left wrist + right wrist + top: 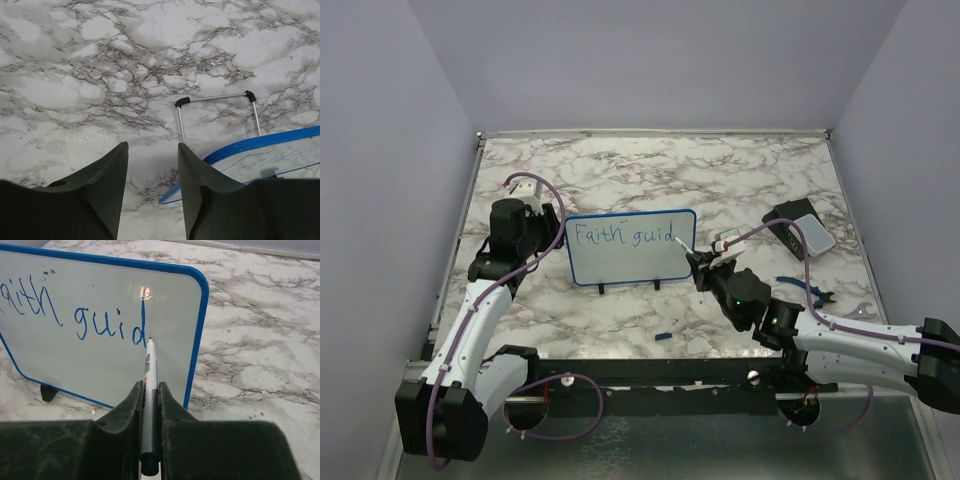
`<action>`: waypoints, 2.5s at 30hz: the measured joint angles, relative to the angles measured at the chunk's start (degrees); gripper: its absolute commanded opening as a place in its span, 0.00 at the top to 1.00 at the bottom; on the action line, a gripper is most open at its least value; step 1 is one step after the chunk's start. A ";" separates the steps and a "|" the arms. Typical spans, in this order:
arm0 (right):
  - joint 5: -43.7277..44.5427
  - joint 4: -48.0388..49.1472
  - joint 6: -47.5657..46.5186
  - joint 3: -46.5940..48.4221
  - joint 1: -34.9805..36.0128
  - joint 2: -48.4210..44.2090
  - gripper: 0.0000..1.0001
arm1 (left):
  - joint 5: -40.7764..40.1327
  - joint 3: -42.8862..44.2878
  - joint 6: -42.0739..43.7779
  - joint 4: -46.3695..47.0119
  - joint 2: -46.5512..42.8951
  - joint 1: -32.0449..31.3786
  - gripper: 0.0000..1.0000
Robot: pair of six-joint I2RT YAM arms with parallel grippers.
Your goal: Write a sentence on the whiteboard
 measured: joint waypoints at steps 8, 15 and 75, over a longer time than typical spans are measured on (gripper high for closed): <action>1.70 -0.17 0.52 0.00 0.00 -0.09 0.99 | 0.00 0.00 -0.15 0.00 0.00 0.00 0.54; 3.02 -1.25 0.76 0.00 0.00 -1.16 0.99 | 0.00 0.00 -0.20 0.00 0.00 0.00 0.54; 1.22 -0.74 0.66 1.22 0.00 1.27 0.99 | 0.59 0.00 -0.20 0.04 0.00 0.00 0.54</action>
